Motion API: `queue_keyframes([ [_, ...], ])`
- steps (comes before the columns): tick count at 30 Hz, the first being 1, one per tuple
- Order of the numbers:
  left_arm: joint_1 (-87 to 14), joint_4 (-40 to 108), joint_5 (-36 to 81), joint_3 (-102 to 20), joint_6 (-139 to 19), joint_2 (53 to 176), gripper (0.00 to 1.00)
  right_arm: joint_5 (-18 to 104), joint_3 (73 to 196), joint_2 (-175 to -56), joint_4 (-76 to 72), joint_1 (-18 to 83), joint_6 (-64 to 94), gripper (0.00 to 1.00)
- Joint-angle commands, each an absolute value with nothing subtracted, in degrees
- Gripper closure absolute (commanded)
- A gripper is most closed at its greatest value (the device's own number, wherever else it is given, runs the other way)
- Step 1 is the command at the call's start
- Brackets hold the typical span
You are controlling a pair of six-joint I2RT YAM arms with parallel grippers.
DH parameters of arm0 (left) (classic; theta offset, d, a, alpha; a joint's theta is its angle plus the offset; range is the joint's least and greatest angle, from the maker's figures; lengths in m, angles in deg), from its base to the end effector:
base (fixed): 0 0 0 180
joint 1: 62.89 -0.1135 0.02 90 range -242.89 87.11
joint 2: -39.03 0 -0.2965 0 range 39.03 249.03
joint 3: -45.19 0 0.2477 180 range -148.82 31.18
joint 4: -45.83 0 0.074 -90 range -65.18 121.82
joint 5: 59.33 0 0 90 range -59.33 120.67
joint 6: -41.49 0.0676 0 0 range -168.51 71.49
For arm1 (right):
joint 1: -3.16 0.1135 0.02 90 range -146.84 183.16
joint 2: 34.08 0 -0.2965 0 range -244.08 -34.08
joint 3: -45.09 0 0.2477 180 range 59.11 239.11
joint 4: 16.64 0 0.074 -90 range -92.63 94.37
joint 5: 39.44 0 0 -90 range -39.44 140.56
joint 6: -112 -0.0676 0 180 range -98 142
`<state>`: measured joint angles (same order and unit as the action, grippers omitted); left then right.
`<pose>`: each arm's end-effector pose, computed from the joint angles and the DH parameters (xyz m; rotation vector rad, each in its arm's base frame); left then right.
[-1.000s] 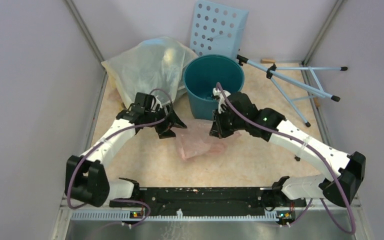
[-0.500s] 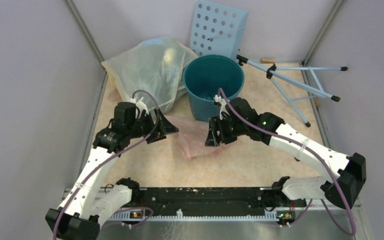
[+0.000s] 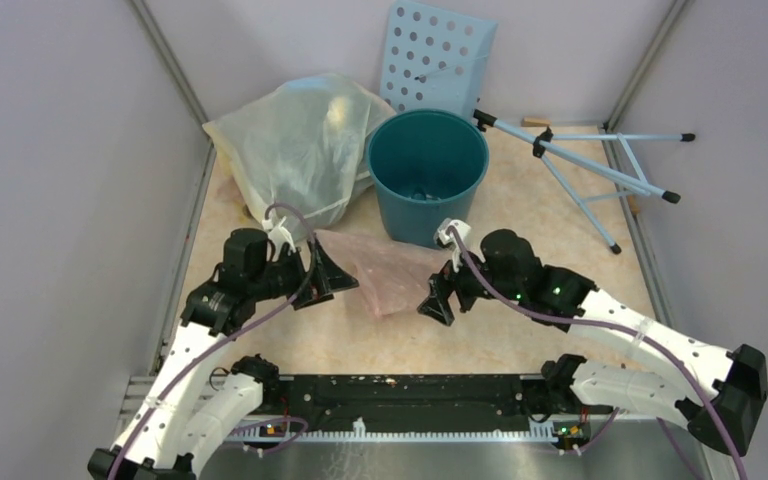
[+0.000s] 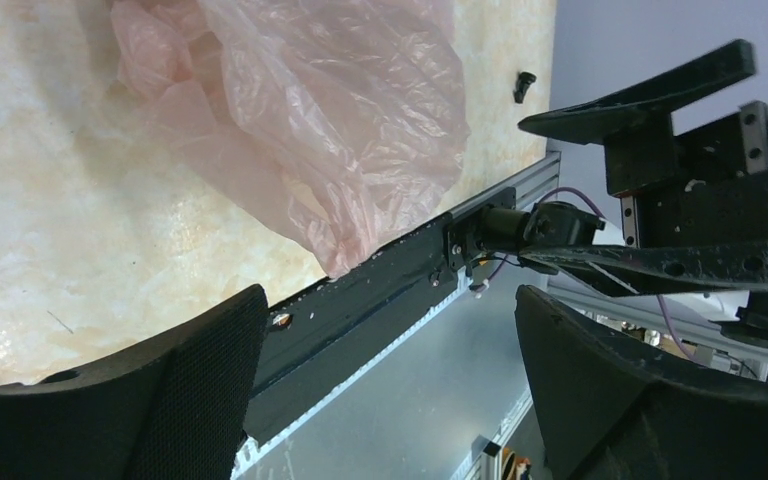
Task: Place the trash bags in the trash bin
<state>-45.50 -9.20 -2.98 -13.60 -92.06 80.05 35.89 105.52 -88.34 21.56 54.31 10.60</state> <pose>0.1185 -0.0764 0.3048 -0.1889 2.3721 -1.2049 0.1192 0.1753 0.3069 -0.9135 2.0562 0.8923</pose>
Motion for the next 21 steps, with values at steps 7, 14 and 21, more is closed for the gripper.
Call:
queue_keyframes([
  [7, -44.81, -0.82, -5.42, -12.83, -95.81, 88.34, 0.05, 38.27, 103.92, -94.04, 7.29, 56.37, 35.98, 0.14],
  [14, -44.52, 1.09, -7.35, -13.65, -94.18, 94.05, 0.05, 41.77, 103.05, -99.75, 3.32, 57.15, 38.62, 0.25],
  [21, -44.54, 2.14, -7.57, -17.56, -92.95, 99.50, 0.06, 40.14, 107.48, -106.96, 6.13, 57.25, 35.78, 0.79],
])
